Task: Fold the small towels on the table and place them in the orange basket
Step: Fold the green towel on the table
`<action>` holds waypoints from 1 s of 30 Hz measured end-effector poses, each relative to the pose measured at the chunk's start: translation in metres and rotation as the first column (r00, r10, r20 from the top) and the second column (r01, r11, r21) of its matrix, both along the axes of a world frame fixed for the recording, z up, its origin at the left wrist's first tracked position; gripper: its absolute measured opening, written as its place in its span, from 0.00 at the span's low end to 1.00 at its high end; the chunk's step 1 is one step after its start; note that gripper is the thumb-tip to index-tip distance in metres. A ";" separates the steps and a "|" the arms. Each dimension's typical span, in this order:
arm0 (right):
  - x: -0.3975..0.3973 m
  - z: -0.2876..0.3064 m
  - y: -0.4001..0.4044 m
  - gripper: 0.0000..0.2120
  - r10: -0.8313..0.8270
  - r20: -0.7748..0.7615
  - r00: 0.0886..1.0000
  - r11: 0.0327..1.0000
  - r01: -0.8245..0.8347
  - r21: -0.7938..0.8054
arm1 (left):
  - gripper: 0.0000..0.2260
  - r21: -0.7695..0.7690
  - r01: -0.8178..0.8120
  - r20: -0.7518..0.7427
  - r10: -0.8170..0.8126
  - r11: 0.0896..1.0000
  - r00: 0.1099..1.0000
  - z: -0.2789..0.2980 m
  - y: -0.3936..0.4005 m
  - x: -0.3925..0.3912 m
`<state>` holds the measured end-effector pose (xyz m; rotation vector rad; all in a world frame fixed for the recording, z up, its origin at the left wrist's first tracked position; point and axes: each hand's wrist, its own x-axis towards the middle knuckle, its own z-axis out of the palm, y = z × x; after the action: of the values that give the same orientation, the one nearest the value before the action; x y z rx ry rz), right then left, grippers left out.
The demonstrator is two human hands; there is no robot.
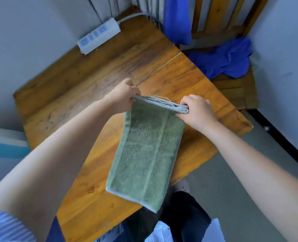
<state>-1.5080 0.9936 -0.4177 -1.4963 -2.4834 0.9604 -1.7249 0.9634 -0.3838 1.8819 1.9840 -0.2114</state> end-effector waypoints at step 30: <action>0.045 -0.063 -0.112 0.08 0.555 0.070 0.829 0.677 -0.499 0.541 | 0.04 0.394 0.443 -0.053 -0.462 0.805 0.886 -0.096 -0.172 0.001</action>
<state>-1.4627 0.8818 -0.4803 -0.5403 -2.8218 0.2807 -1.7238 0.7910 -0.4800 2.5851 1.5950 0.1203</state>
